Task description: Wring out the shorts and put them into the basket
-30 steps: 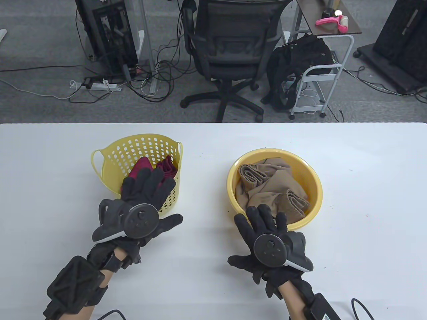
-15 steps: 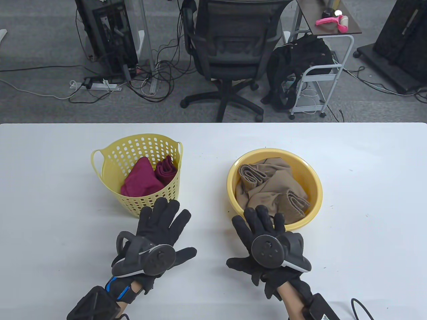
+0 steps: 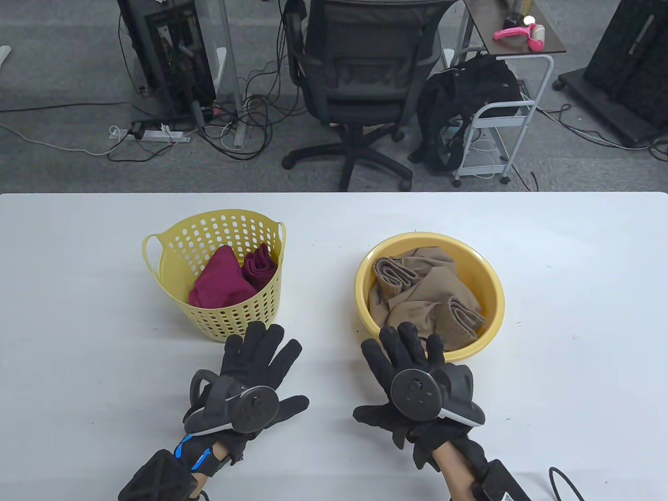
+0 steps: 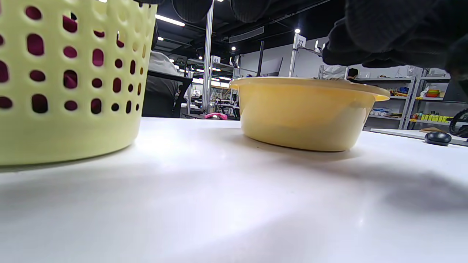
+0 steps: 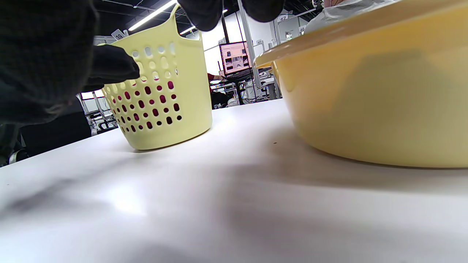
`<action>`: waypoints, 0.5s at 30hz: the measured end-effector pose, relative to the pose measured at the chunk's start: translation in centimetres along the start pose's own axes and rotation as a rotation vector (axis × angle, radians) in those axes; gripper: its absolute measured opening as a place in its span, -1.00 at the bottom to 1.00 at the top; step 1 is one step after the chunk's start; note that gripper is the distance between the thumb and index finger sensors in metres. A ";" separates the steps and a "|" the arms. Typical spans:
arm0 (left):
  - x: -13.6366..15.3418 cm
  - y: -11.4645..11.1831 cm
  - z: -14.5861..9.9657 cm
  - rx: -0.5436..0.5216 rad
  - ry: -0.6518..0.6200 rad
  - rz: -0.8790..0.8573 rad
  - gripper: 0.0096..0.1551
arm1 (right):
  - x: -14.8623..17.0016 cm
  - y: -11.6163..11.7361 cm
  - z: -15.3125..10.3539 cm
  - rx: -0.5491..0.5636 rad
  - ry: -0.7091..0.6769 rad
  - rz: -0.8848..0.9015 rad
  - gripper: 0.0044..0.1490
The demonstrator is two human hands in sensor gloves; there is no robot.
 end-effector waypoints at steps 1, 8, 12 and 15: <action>0.1 -0.1 0.0 0.002 -0.002 0.004 0.13 | 0.0 0.0 0.0 -0.002 0.002 0.001 0.40; 0.5 -0.3 -0.2 0.011 0.003 0.003 0.13 | -0.1 0.1 0.1 -0.012 0.006 -0.003 0.40; 0.4 -0.2 -0.2 0.013 -0.005 -0.008 0.13 | -0.1 0.1 0.1 -0.010 0.006 -0.006 0.40; 0.3 -0.2 -0.3 0.012 -0.011 -0.011 0.13 | -0.3 0.1 0.2 -0.014 0.005 -0.014 0.40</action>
Point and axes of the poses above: the tracker on the back of each hand, its own x axis roughly to the little-finger side, its own z axis roughly from the wrist to the fingertips, y = z × x, the point moved 3 cm from there along z, roughly from the wrist to the fingertips, and after that the axes turned 15 degrees about -x, right-handed, at the moved point
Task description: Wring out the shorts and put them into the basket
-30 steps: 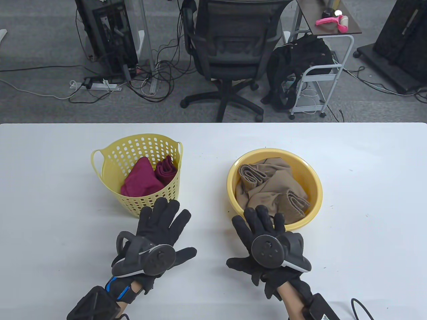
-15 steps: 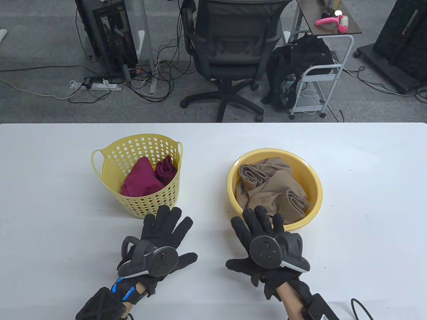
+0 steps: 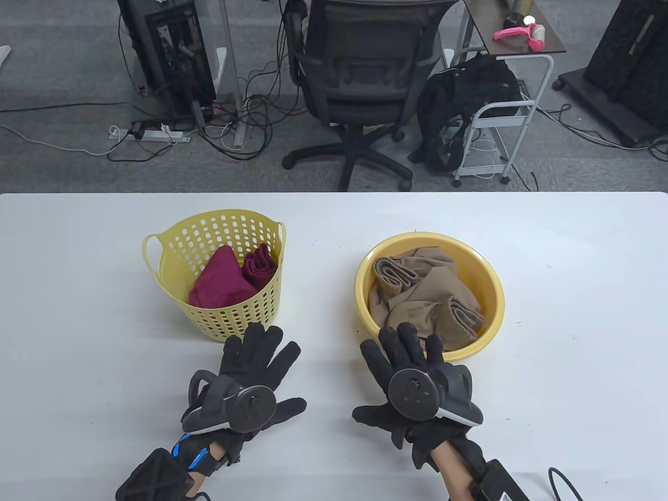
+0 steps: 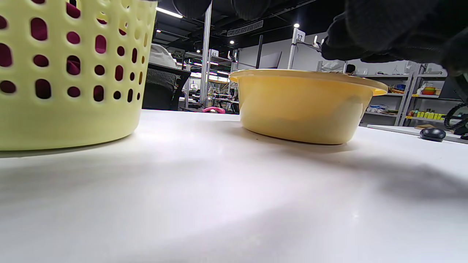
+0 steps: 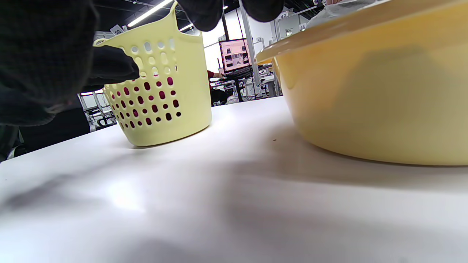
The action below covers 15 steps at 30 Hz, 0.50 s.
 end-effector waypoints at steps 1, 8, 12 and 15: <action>0.0 0.0 0.0 0.000 -0.001 0.003 0.13 | 0.0 0.0 0.0 -0.001 0.000 -0.001 0.40; 0.0 0.0 -0.1 0.005 -0.007 -0.004 0.15 | -0.5 0.1 0.4 -0.019 -0.004 -0.015 0.40; 0.0 0.0 -0.2 0.005 -0.012 0.002 0.15 | -0.6 -0.4 0.6 -0.022 0.001 -0.030 0.40; 0.0 0.1 -0.3 0.004 -0.018 0.013 0.16 | -0.5 -1.2 0.8 -0.031 0.009 -0.040 0.40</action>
Point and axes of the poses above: the tracker on the back of each hand, its own x axis roughly to the little-finger side, its own z axis roughly from the wrist to the fingertips, y = z × x, the point moved 3 cm from there along z, roughly from the wrist to the fingertips, and after that the axes turned 15 degrees about -x, right-handed, at the moved point
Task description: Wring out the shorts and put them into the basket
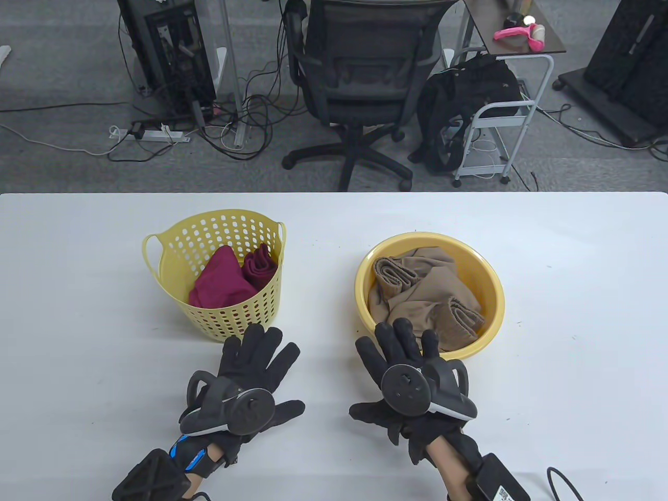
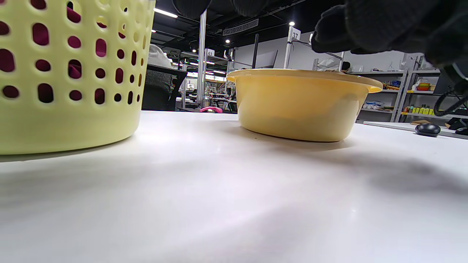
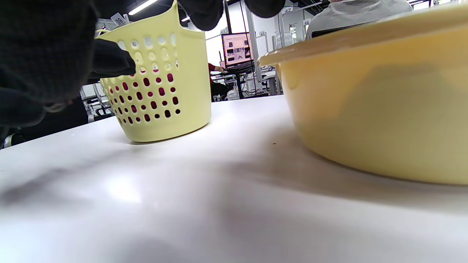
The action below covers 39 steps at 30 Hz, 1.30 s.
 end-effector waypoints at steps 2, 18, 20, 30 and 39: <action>0.0 0.0 0.0 0.000 0.000 0.001 0.15 | 0.1 -0.5 0.0 0.002 0.003 0.003 0.40; 0.1 0.3 -0.3 -0.006 -0.011 0.007 0.15 | 4.6 -7.0 0.0 -0.026 0.092 0.051 0.38; 0.0 0.3 -0.3 -0.005 -0.014 0.006 0.16 | 5.6 -7.5 0.1 -0.033 0.117 0.074 0.36; 0.0 0.4 -0.3 -0.010 -0.022 0.016 0.16 | 10.8 -8.6 0.3 -0.079 0.236 0.132 0.36; 0.0 0.4 -0.3 -0.009 -0.019 0.014 0.15 | 14.0 -7.6 1.1 -0.123 0.315 0.119 0.37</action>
Point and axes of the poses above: the tracker on the back of each hand, its own x axis roughly to the little-finger side, its own z axis roughly from the wrist to the fingertips, y = z × x, the point moved 3 cm from there along z, roughly from the wrist to the fingertips, and after that the axes turned 15 degrees about -x, right-handed, at the moved point
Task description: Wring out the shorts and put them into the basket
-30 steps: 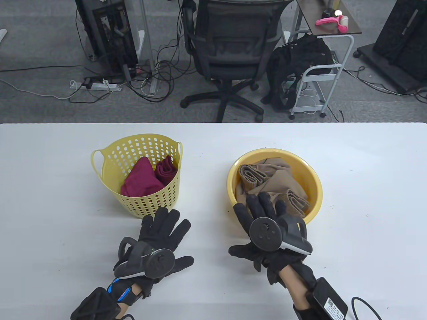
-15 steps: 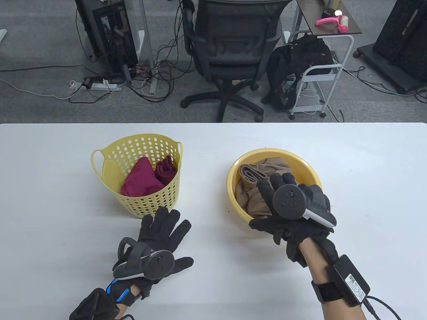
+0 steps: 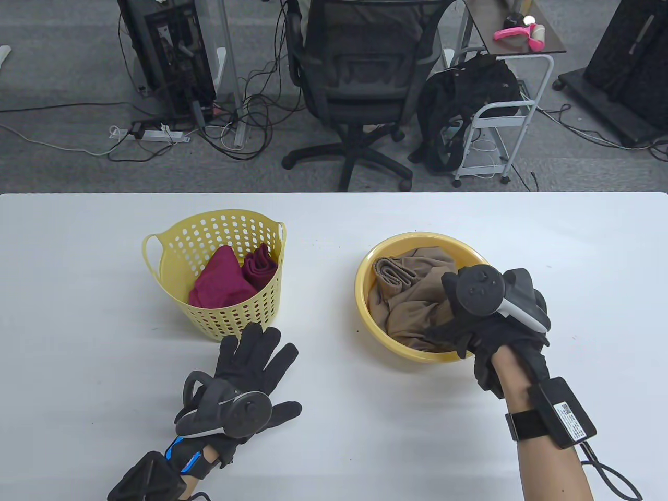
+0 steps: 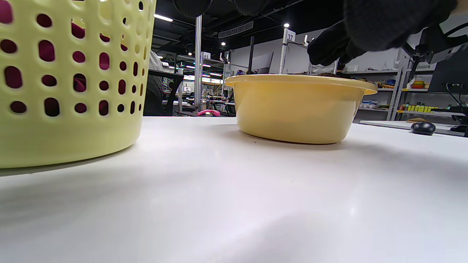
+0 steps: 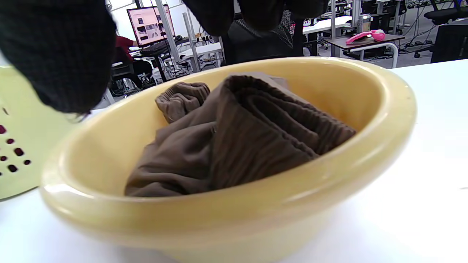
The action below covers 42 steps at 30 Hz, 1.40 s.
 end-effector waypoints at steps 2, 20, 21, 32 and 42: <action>-0.1 0.0 0.0 0.002 -0.004 0.005 0.16 | 0.3 0.2 0.5 -0.001 0.013 -0.007 0.36; 0.1 0.1 0.0 0.004 0.000 0.009 0.16 | 2.2 1.7 2.7 -0.036 0.093 -0.056 0.24; 0.1 0.1 0.0 0.004 0.000 0.008 0.16 | 2.2 1.9 2.8 -0.037 0.095 -0.060 0.23; 0.1 0.1 0.0 0.011 0.002 0.007 0.15 | 2.4 2.7 3.5 -0.027 0.110 -0.071 0.07; 0.0 0.0 0.0 0.021 -0.004 0.007 0.15 | 1.8 2.7 3.4 -0.010 0.077 -0.001 -0.12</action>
Point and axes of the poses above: the tracker on the back of each hand, its own x axis roughly to the little-finger side, its own z axis roughly from the wrist to the fingertips, y = z × x, the point moved 3 cm from there along z, roughly from the wrist to the fingertips, and after that the axes turned 15 degrees about -x, right-handed, at the moved point
